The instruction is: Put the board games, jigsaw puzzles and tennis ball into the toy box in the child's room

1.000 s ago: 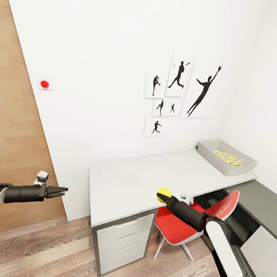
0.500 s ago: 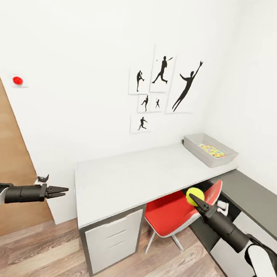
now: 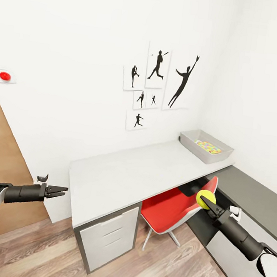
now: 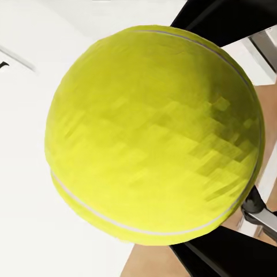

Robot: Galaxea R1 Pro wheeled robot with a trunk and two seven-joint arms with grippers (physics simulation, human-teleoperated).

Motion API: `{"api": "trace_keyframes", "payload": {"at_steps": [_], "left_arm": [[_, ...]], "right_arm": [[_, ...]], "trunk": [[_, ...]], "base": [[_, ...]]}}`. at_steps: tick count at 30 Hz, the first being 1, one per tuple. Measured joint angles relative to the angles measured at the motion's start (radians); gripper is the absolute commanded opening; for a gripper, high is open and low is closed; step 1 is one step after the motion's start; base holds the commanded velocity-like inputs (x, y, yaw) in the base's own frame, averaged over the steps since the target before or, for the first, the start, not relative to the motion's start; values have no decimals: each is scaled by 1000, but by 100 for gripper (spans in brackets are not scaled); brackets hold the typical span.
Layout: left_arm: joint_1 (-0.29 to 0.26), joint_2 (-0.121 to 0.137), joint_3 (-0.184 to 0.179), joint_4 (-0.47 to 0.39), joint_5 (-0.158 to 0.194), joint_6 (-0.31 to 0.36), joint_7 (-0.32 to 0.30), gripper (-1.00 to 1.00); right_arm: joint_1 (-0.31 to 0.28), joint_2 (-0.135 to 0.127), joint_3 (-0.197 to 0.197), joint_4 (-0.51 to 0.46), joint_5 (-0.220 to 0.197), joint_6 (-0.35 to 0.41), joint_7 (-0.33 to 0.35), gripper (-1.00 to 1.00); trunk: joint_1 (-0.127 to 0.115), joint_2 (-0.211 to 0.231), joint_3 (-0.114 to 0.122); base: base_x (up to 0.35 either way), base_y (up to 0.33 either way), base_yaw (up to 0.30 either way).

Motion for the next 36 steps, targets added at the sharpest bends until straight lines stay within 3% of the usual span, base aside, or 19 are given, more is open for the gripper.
{"api": "trace_keyframes", "payload": {"at_steps": [4,10,13,24,36], "left_arm": [[0,-1,0,0,0,-2,0,100],[0,-1,0,0,-1,-4,0,100],[0,-1,0,0,-1,-5,0,100],[0,-1,0,0,-2,-5,0,100],[0,-2,1,-1,-2,-4,0,100]], "right_arm": [[0,2,1,1,8,-3,-1,-100],[0,8,3,1,86,-19,-2,-100],[0,13,3,1,101,-22,-2,-100],[0,26,2,1,108,-24,-2,-100],[0,35,3,0,111,-25,-3,-100]], "trunk": [[0,0,-6],[0,0,-8],[0,0,-8],[0,0,-8],[0,0,-8]], "base": [[98,-262,0],[103,-276,0],[103,-278,0],[135,-224,0],[225,-24,0]]}}
